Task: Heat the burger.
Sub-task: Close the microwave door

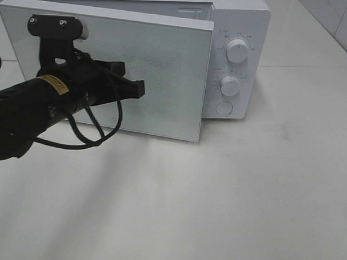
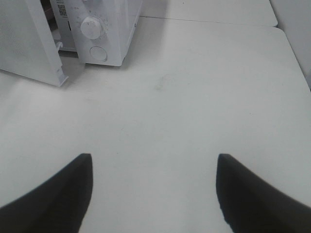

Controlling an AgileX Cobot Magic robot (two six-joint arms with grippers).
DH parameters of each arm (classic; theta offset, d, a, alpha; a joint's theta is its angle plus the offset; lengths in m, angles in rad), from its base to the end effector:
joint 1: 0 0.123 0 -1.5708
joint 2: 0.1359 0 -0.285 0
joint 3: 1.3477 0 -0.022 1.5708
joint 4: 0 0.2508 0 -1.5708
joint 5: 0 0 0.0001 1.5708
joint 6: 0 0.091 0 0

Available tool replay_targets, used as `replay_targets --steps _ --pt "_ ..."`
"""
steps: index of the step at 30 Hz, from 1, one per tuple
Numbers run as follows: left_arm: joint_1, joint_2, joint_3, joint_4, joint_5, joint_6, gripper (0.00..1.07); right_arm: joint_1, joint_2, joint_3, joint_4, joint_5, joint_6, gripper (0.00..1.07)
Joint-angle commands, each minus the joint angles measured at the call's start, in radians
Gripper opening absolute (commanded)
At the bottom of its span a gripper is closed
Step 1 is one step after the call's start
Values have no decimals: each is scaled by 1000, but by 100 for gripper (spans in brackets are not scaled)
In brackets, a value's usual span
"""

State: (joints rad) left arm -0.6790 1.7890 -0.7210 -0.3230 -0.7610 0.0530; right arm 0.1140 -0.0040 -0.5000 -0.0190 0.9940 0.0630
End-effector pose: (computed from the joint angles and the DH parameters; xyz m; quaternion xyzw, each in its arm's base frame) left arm 0.2792 -0.1998 0.1724 0.1261 0.7766 -0.1770 0.5914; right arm -0.0027 -0.0018 0.2828 -0.0212 0.8340 0.0393 0.5500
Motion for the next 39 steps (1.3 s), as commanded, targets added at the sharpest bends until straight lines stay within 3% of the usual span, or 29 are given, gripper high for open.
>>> replay_targets --steps 1,5,13,23,27,33,37,39 --pt "-31 33 -72 -82 29 65 0 -4 -28 3 -1 0 5 70" --pt "-58 90 -186 -154 73 117 0 -4 -28 3 -1 0 5 70" --pt "-63 182 -357 -191 166 134 0 -4 -28 3 -1 0 5 70" --pt "-40 236 -469 -278 182 227 0 -4 -28 3 -1 0 5 70" --pt "-29 248 -498 -277 212 226 0 -4 -28 3 -1 0 5 70" --pt "-45 242 -511 -269 252 290 0 -4 -28 3 -1 0 5 70" --pt "-92 185 -489 -271 414 406 0 -4 -28 3 -1 0 5 70" --pt "-110 156 -462 -278 469 432 0 -4 -28 3 -1 0 5 70"
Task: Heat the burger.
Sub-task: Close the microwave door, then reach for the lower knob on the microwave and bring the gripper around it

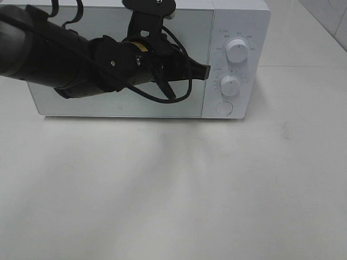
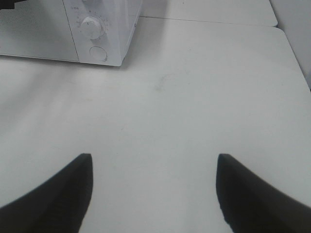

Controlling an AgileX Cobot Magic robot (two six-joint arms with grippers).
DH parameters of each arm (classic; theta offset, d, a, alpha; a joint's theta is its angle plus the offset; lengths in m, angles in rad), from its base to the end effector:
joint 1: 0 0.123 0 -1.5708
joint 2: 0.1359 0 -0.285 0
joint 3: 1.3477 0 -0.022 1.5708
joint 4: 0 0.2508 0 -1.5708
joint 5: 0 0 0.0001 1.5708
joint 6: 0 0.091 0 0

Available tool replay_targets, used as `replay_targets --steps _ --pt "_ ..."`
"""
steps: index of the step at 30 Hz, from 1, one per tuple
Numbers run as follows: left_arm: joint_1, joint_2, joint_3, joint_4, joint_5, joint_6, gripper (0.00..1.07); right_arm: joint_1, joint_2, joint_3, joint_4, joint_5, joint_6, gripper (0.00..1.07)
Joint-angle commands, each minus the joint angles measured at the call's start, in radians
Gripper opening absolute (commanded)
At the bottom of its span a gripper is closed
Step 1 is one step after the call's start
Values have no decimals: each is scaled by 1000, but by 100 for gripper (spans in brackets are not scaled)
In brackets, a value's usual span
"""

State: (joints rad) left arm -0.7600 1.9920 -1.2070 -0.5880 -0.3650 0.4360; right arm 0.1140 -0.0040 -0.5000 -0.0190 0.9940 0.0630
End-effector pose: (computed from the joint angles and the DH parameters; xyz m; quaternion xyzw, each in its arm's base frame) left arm 0.3309 -0.2897 0.1866 0.2070 0.8022 -0.1614 0.5363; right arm -0.0027 -0.0018 0.2828 -0.0212 0.8340 0.0393 0.5500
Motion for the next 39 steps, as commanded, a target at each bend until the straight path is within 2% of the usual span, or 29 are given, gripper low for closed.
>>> replay_targets --steps 1,3,4,5,6,7,8,9,10,12,13,15,16,18,20,23,25,26,27,28,29,31,32,33,34,37,39 --pt "-29 -47 24 -13 73 49 0 -4 -28 3 -1 0 5 70" --pt "-42 -87 73 -14 152 46 8 -4 -28 3 -1 0 5 70" --pt "-42 -87 73 -14 152 46 8 -4 -28 3 -1 0 5 70" --pt "-44 -111 103 -14 230 44 29 -4 -28 3 -1 0 5 70" --pt "-44 -120 111 -14 264 44 46 -4 -28 3 -1 0 5 70" --pt "-44 -120 111 -14 264 44 46 -4 -28 3 -1 0 5 70" --pt "-44 -138 127 -15 348 36 78 -4 -28 3 -1 0 5 70" --pt "-44 -138 127 -15 348 36 78 -4 -28 3 -1 0 5 70" --pt "-44 -149 129 -14 441 36 102 -4 -28 3 -1 0 5 70" --pt "-44 -154 129 -12 480 36 100 -4 -28 3 -1 0 5 70" --pt "-42 -165 129 -3 591 37 99 -4 -28 3 -1 0 5 70" --pt "-42 -170 129 2 640 37 98 -4 -28 3 -1 0 5 70" --pt "-42 -187 129 5 743 37 98 -4 -28 3 -1 0 5 70" --pt "-42 -195 129 5 793 37 98 -4 -28 3 -1 0 5 70" --pt "-42 -249 129 32 929 35 98 -4 -28 3 -1 0 5 70" --pt "-42 -263 129 49 950 22 98 -4 -28 3 -1 0 5 70" --pt "-17 -306 129 126 997 -85 98 -4 -28 3 -1 0 5 70" --pt "-17 -306 129 126 997 -85 98 -4 -28 3 -1 0 5 70" --pt "16 -337 129 179 1036 -168 98 -4 -28 3 -1 0 5 70" --pt "59 -365 129 227 1077 -220 98 -4 -28 3 -1 0 5 70" --pt "59 -365 129 227 1077 -220 98 -4 -28 3 -1 0 5 70" --pt "134 -413 129 272 1142 -243 98 -4 -28 3 -1 0 5 70" --pt "134 -413 129 272 1142 -243 98 -4 -28 3 -1 0 5 70" --pt "164 -429 129 279 1165 -243 98 -4 -28 3 -1 0 5 70" --pt "227 -458 132 281 1209 -241 98 -4 -28 3 -1 0 5 70" --pt "253 -477 136 282 1221 -241 98 -4 -28 3 -1 0 5 70" --pt "386 -559 183 281 1266 -241 98 -4 -28 3 -1 0 5 70"
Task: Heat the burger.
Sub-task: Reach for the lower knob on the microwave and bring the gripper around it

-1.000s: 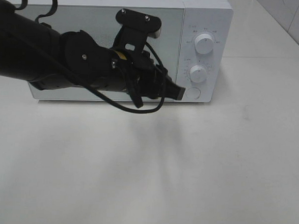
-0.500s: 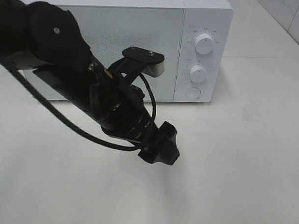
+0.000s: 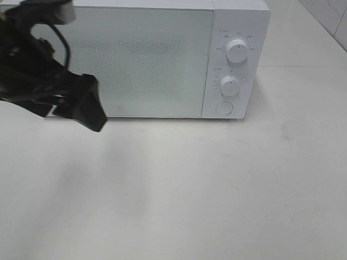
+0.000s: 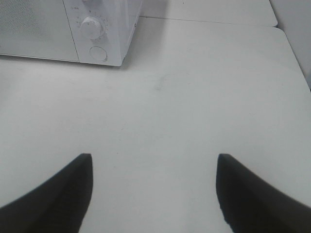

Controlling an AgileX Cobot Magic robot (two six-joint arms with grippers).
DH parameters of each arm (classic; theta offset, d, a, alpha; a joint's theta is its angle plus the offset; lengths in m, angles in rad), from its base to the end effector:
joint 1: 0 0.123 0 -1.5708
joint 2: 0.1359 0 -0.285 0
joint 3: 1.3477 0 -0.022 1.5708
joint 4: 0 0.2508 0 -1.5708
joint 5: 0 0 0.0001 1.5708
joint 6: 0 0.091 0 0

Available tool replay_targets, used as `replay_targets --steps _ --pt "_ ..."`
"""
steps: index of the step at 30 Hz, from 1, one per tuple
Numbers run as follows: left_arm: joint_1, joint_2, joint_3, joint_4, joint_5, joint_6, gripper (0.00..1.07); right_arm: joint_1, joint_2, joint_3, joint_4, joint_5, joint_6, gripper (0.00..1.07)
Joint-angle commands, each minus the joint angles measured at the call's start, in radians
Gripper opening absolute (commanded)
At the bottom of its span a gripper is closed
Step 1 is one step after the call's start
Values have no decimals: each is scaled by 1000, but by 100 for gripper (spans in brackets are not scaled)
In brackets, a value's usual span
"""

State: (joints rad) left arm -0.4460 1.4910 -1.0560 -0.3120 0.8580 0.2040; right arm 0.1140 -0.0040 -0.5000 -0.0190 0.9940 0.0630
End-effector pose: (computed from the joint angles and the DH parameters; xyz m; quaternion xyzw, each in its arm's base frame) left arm 0.2550 -0.1454 0.2608 0.2357 0.9457 -0.1547 0.1618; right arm -0.0027 -0.0018 0.2828 -0.0212 0.8340 0.0393 0.5500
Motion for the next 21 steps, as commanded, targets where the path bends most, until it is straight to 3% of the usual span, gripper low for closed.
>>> replay_targets --steps 1,3,5,6,8,9,14,21 --pt "72 -58 32 5 43 -9 98 -4 -28 3 -1 0 5 70" --pt "108 -77 46 5 56 -9 98 -4 -28 3 -1 0 5 70" --pt "208 -150 76 16 107 -9 98 -4 -28 3 -1 0 5 70" --pt "208 -150 76 16 107 -9 98 -4 -28 3 -1 0 5 70" --pt "330 -242 106 56 169 -10 98 -4 -28 3 -1 0 5 70" --pt "330 -242 106 56 169 -10 98 -4 -28 3 -1 0 5 70" --pt "485 -400 169 79 204 -16 98 -4 -28 3 -1 0 5 70" --pt "533 -572 281 85 202 -17 98 -4 -28 3 -1 0 5 70"
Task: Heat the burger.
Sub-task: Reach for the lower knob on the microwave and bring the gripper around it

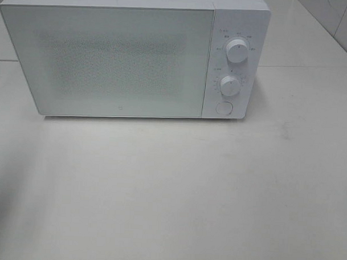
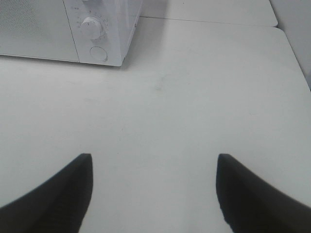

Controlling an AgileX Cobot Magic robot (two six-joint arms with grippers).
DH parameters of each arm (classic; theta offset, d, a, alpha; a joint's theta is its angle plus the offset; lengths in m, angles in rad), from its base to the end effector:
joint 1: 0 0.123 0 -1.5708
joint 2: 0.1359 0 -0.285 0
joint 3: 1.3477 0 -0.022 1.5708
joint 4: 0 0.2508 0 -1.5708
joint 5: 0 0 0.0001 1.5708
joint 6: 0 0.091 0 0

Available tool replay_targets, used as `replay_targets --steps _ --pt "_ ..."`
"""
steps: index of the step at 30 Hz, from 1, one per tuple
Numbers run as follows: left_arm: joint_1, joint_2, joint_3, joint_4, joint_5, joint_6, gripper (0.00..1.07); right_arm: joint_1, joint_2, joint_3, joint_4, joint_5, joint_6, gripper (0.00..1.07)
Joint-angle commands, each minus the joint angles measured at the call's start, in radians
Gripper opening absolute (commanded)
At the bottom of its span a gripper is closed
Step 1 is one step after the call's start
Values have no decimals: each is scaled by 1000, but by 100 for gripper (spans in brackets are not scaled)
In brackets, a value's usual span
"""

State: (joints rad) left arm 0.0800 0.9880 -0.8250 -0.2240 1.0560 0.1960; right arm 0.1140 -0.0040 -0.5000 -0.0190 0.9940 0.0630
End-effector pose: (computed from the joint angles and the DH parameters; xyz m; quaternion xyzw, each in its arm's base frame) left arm 0.1682 -0.0042 0.3025 0.0237 0.9701 -0.0762 0.2290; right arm -0.0027 -0.0018 0.2828 -0.0212 0.8340 0.0393 0.5500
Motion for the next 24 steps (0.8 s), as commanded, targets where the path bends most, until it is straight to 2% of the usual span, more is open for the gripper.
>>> replay_targets --steps 1,4,7,10,20,24 --pt "7 -130 92 8 2 -9 98 -4 -28 3 -1 0 5 70" --pt "7 -184 135 25 -4 -12 98 -4 -28 3 -1 0 5 70" --pt "7 -301 224 51 -37 -58 98 -4 -28 3 -1 0 5 70" --pt "7 -388 271 55 -58 -62 98 -4 -28 3 -1 0 5 70" --pt "7 -606 290 57 1 -67 98 -4 -28 3 -1 0 5 70" --pt "6 -694 306 82 19 -104 98 -4 -28 3 -1 0 5 70"
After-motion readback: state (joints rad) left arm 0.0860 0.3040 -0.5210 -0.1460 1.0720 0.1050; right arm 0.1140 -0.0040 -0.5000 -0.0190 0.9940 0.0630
